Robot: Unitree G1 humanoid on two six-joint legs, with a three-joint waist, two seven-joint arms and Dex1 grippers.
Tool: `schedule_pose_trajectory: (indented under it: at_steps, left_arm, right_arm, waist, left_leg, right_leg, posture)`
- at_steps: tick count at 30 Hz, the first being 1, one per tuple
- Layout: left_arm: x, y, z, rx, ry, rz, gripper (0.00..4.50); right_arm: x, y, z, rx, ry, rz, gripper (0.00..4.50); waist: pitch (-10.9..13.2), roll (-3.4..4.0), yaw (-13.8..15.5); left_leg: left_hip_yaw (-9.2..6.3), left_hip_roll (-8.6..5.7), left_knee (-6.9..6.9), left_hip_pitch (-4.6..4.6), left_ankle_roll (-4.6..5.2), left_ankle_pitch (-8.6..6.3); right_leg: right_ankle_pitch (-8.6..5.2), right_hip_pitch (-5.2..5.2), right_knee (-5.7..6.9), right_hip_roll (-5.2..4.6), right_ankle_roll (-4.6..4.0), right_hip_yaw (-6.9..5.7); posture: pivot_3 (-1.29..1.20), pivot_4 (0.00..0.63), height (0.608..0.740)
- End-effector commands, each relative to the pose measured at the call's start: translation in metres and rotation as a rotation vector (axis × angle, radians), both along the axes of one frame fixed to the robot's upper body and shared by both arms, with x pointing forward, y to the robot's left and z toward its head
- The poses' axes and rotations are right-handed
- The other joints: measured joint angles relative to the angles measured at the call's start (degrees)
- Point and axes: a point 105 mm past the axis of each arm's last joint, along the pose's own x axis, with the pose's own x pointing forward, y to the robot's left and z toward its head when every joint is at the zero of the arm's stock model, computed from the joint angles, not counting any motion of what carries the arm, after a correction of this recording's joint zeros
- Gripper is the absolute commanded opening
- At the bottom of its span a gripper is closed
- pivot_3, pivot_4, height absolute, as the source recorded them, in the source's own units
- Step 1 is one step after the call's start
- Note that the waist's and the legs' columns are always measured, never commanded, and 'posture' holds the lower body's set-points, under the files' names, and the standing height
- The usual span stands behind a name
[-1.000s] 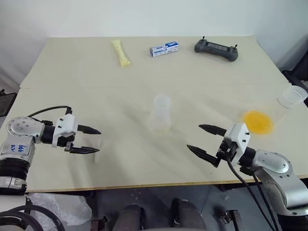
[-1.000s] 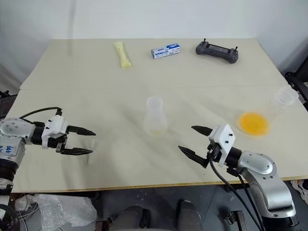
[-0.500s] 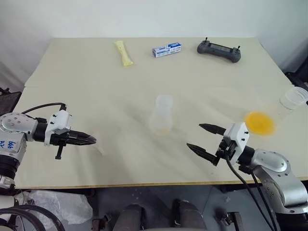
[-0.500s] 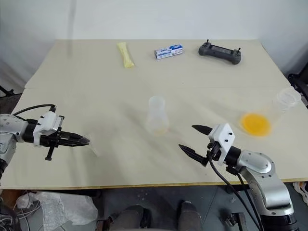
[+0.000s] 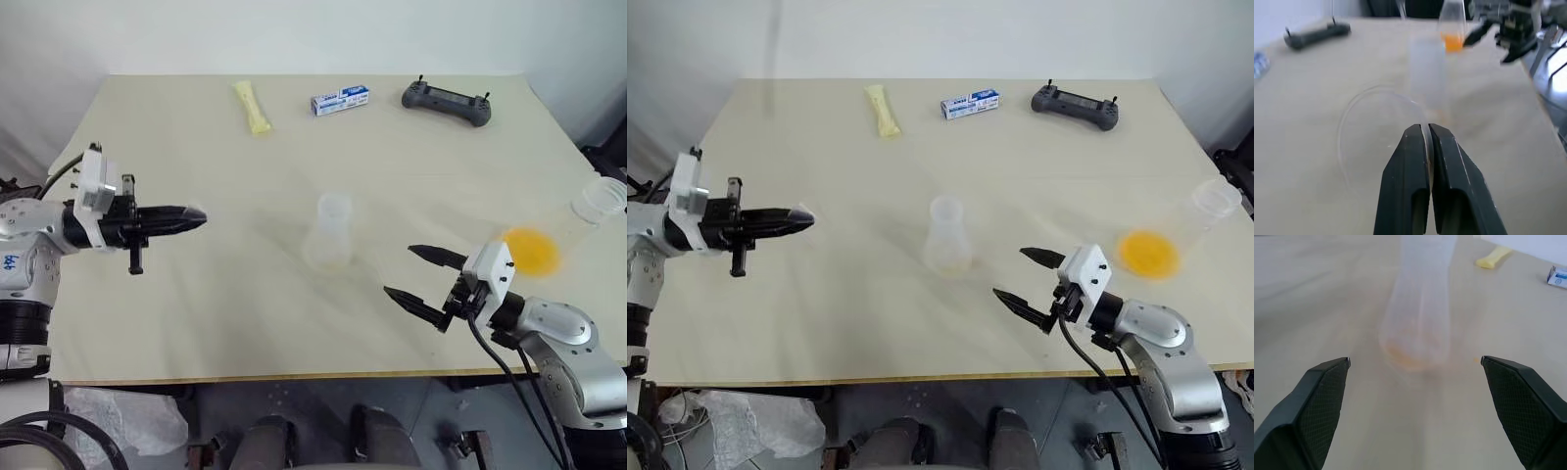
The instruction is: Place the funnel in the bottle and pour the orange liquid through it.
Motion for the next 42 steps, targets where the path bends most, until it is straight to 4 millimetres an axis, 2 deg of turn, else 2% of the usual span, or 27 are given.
schedule_pose_trajectory:
  at_steps: [1, 6, 12, 21, 31, 42]
  left_arm:
    - [0.001, -0.011, 0.024, -0.040, -0.079, -0.046, 0.01]
    - [0.015, -0.033, 0.039, -0.045, -0.151, -0.126, 0.01]
    - [0.032, -0.069, 0.057, -0.033, -0.233, -0.246, 0.01]
    - [0.039, -0.125, 0.055, 0.107, -0.333, -0.424, 0.01]
    - [0.037, -0.145, 0.047, 0.251, -0.417, -0.493, 0.01]
    - [0.038, -0.144, 0.033, 0.412, -0.449, -0.518, 0.01]
  right_arm:
    - [0.001, 0.000, 0.015, 0.024, -0.054, 0.012, 4.50]
    - [0.001, 0.006, 0.026, 0.041, -0.080, 0.035, 4.50]
    - [0.002, 0.006, 0.029, 0.014, -0.083, 0.065, 4.50]
    - [0.002, 0.005, 0.041, 0.062, -0.079, 0.057, 4.50]
    - [-0.008, 0.005, 0.043, 0.098, -0.086, 0.001, 4.50]
    - [-0.015, 0.005, 0.039, 0.105, -0.092, -0.040, 4.50]
  waist:
    - [0.00, 0.00, 0.05]
    - [0.00, -0.01, 0.29]
    - [0.01, -0.03, 0.17]
    - [0.04, -0.07, 0.14]
    - [0.05, -0.09, 0.36]
    - [0.06, -0.11, 0.41]
  left_leg:
    - [0.00, 0.00, 0.01, -0.01, 0.00, 0.00]
    - [-0.02, -0.06, 0.04, -0.04, 0.00, 0.00]
    - [0.05, -0.19, 0.06, -0.09, 0.02, 0.01]
    - [0.08, -0.18, 0.04, -0.11, 0.02, 0.01]
    - [0.02, -0.14, 0.05, -0.14, 0.04, 0.01]
    - [0.02, -0.11, 0.07, -0.17, 0.09, 0.02]
  right_leg:
    - [0.00, 0.00, -0.01, 0.02, 0.00, 0.00]
    - [0.01, 0.02, -0.03, 0.00, 0.01, -0.03]
    - [0.03, 0.03, -0.08, 0.01, 0.05, -0.07]
    - [0.03, 0.01, -0.10, 0.04, 0.06, -0.12]
    - [0.04, 0.01, -0.11, -0.01, 0.07, -0.13]
    - [0.05, 0.02, -0.16, -0.03, 0.09, -0.11]
  posture:
    - [0.00, 0.150, 0.740]
    - [0.00, 0.150, 0.740]
    - [0.00, 0.150, 0.740]
    - [0.00, 0.150, 0.740]
    - [0.00, 0.150, 0.740]
    - [0.00, 0.150, 0.740]
